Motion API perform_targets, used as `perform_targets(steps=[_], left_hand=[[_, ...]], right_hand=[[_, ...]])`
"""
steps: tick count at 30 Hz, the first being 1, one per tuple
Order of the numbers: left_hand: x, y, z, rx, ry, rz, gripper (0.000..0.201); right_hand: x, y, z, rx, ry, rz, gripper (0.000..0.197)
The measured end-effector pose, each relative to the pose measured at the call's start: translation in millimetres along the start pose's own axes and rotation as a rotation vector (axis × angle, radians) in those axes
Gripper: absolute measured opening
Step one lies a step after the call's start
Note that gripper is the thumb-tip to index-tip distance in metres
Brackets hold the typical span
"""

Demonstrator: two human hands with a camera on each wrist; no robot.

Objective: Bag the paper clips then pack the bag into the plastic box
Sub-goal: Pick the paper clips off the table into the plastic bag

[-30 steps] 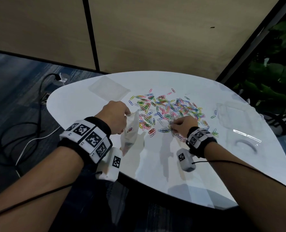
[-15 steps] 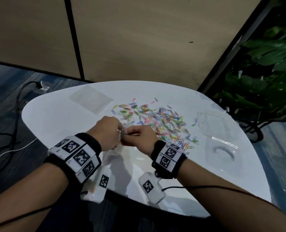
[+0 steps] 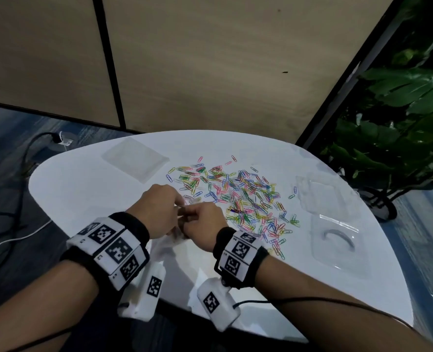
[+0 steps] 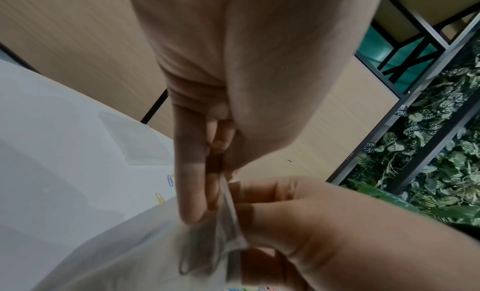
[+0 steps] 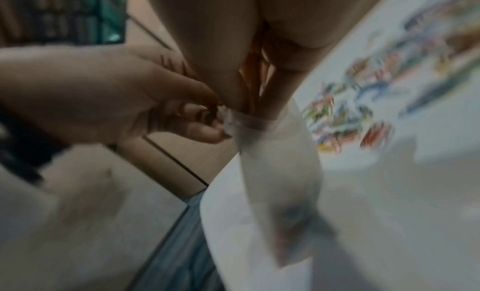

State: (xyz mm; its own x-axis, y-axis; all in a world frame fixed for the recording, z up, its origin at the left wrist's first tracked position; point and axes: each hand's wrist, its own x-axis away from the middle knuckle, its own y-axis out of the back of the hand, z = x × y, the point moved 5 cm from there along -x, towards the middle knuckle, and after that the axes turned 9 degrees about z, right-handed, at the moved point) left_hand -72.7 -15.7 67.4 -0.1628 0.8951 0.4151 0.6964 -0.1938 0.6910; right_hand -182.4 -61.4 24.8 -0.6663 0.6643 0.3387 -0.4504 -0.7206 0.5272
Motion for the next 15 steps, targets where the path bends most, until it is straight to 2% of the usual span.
perform_targets(steps=[3,5,7,9,11,12,15], left_hand=[[2.4,-5.8,-2.5,-0.018,0.011,0.049,0.033],[3.2,-6.7,-4.4,-0.062,0.027,0.045,0.032],[3.5,-2.4,-3.4,-0.071,0.054,0.007,0.031],[2.6,2.8,1.5,-0.059,0.076,-0.02,0.035],[2.3,6.4,4.9,-0.045,0.086,-0.021,0.037],[2.5,7.2,5.5,-0.042,0.087,-0.018,0.038],[2.5,6.7,3.8,-0.048,0.094,-0.008,0.041]], right_hand=[[-0.7,2.9,7.4,0.25,0.055,0.046,0.026],[2.8,5.2,14.7,0.327,0.111,0.093,0.025],[5.2,13.8,16.9,0.232,0.187,0.112,0.025],[2.5,33.5,7.3,0.144,0.236,0.042,0.026],[-0.5,54.7,-9.3,0.351,0.272,-0.065,0.029],[-2.4,57.7,-22.7,0.523,0.262,-0.039,0.034],[-4.9,38.8,-79.3,1.012,0.164,0.231,0.056]])
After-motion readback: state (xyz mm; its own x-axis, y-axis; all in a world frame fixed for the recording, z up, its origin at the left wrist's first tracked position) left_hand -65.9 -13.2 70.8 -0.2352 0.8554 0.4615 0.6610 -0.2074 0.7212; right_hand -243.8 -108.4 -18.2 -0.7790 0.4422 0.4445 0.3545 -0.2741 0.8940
